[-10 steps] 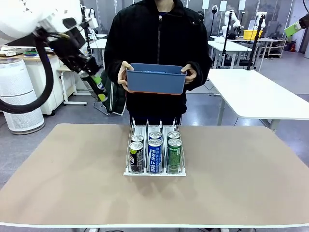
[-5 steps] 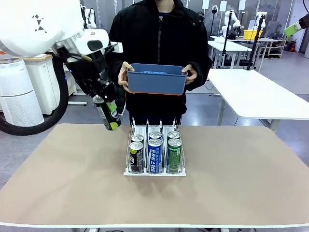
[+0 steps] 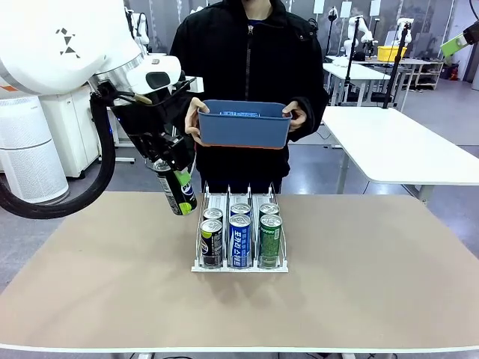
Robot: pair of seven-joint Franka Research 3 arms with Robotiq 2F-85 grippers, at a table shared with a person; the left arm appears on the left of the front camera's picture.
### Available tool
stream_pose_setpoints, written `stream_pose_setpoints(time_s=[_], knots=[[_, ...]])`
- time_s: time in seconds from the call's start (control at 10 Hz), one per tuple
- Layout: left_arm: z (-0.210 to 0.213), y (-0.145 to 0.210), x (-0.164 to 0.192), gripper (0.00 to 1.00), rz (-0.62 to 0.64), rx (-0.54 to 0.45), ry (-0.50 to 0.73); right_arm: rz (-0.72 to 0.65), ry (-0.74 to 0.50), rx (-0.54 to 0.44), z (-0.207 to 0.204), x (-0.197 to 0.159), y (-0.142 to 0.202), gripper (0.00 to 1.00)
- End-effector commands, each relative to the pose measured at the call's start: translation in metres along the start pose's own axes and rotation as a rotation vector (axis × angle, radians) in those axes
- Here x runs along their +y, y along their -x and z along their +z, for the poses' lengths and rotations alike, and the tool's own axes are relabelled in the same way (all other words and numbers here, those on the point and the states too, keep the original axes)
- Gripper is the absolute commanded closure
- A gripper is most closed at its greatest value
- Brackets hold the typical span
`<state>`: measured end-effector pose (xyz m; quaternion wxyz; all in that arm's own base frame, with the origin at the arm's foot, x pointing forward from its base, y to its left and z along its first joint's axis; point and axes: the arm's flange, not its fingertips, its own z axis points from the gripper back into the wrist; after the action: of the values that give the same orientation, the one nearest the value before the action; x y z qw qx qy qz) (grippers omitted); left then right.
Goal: Fill the beverage cans into the dispenser.
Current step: Place the picked Pepsi coke in the line of the Automatic Can Dispenser with the same cans.
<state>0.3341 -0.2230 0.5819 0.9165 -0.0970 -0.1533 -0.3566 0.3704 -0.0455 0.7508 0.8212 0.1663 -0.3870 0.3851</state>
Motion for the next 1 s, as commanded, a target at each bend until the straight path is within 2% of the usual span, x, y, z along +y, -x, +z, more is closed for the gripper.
stream_pose_setpoints(time_s=[0.0,0.2,0.6,0.9], knots=[[0.003,0.001,0.004,0.43,0.009,-0.004,-0.014,-0.006,-0.009,-0.001,0.000,0.001,-0.001,0.00],[0.000,0.000,0.001,0.43,0.002,0.000,-0.002,-0.006,-0.009,-0.001,0.000,0.001,-0.001,0.00],[-0.055,0.001,-0.025,0.43,-0.137,0.056,0.050,-0.006,-0.009,-0.001,0.000,0.001,-0.001,0.00],[-0.091,0.006,-0.035,0.43,-0.247,0.062,0.088,-0.006,-0.009,-0.001,0.000,0.001,-0.001,0.00]])
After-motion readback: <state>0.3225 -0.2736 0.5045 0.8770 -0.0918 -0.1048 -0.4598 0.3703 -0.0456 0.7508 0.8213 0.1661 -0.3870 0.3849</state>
